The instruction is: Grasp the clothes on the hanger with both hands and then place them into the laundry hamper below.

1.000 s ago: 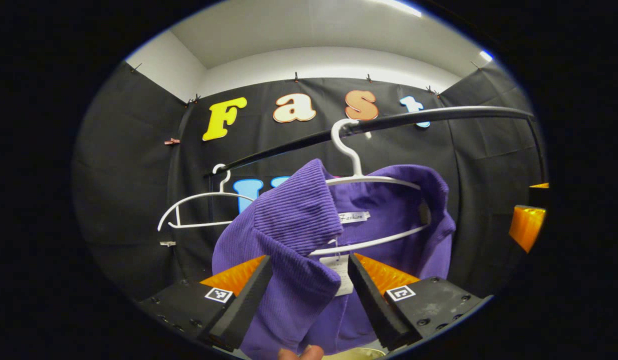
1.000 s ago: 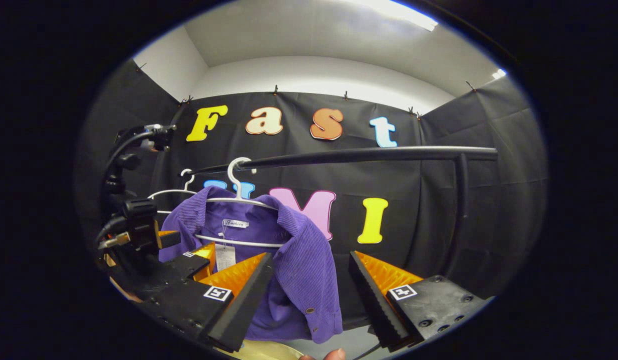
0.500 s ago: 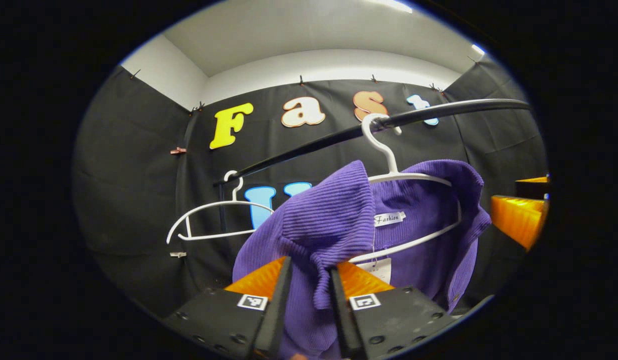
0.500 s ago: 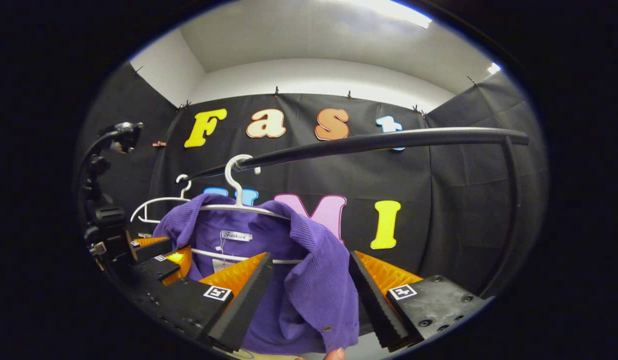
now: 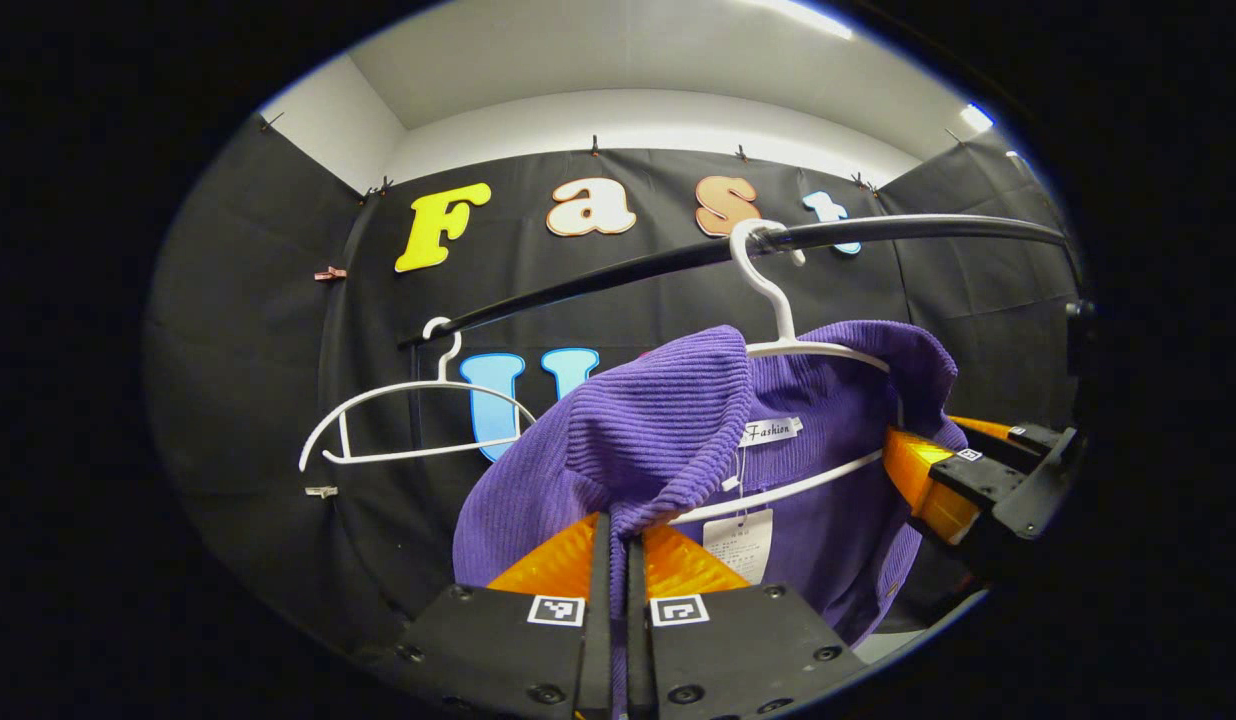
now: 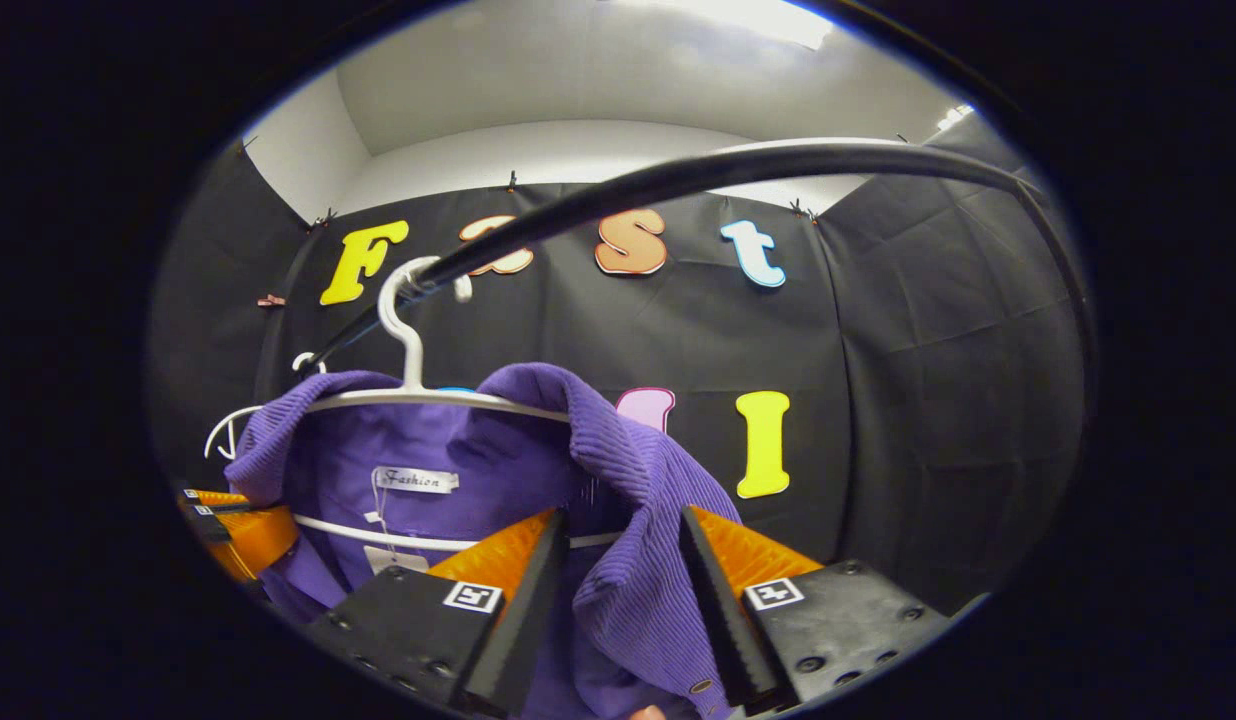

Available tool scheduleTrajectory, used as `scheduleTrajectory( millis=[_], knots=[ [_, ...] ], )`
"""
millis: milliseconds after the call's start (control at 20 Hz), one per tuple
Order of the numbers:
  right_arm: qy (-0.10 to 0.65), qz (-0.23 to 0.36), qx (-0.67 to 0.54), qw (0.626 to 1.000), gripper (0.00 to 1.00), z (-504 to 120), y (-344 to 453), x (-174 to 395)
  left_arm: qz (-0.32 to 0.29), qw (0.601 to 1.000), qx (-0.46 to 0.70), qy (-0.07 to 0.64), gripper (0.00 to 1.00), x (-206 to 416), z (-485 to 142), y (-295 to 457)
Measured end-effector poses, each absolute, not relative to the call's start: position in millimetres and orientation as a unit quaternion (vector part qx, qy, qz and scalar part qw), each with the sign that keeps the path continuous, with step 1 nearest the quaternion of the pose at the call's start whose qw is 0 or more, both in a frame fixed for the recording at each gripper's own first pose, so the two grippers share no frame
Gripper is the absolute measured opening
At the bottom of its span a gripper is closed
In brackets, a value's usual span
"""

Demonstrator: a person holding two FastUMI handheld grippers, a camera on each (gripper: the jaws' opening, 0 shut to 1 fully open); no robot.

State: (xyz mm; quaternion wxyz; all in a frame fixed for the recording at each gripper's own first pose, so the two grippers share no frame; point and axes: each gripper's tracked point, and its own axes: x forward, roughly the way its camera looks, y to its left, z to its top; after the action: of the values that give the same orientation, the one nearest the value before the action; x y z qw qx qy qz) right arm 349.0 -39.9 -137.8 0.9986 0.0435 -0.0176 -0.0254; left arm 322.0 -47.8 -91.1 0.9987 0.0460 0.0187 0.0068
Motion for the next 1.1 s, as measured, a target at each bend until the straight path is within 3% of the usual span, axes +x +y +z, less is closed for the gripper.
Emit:
scheduleTrajectory(
  millis=[200, 400, 650, 950, 1000, 1100],
  knots=[
    [-0.024, -0.010, 0.032, 0.999, 0.10, -136, -48, 350, 0.011, 0.998, 0.065, 0.008, 0.07, 325, -91, -45],
    [-0.057, -0.002, -0.028, 0.998, 0.05, -117, -56, 349, 0.002, 0.999, 0.049, 0.019, 0.05, 325, -90, -45],
    [-0.115, -0.045, -0.049, 0.991, 0.04, -71, -95, 359, 0.031, 0.998, 0.058, -0.018, 0.05, 327, -45, -33],
    [-0.133, -0.095, -0.078, 0.984, 0.04, -70, -129, 377, 0.041, 0.998, 0.044, -0.018, 0.05, 326, -28, -32],
    [-0.133, -0.101, -0.082, 0.982, 0.00, -72, -133, 381, 0.041, 0.998, 0.043, -0.015, 0.05, 325, -28, -34],
    [-0.133, -0.116, -0.089, 0.980, 0.05, -79, -140, 389, 0.040, 0.998, 0.043, -0.014, 0.05, 323, -27, -35]
  ],
)
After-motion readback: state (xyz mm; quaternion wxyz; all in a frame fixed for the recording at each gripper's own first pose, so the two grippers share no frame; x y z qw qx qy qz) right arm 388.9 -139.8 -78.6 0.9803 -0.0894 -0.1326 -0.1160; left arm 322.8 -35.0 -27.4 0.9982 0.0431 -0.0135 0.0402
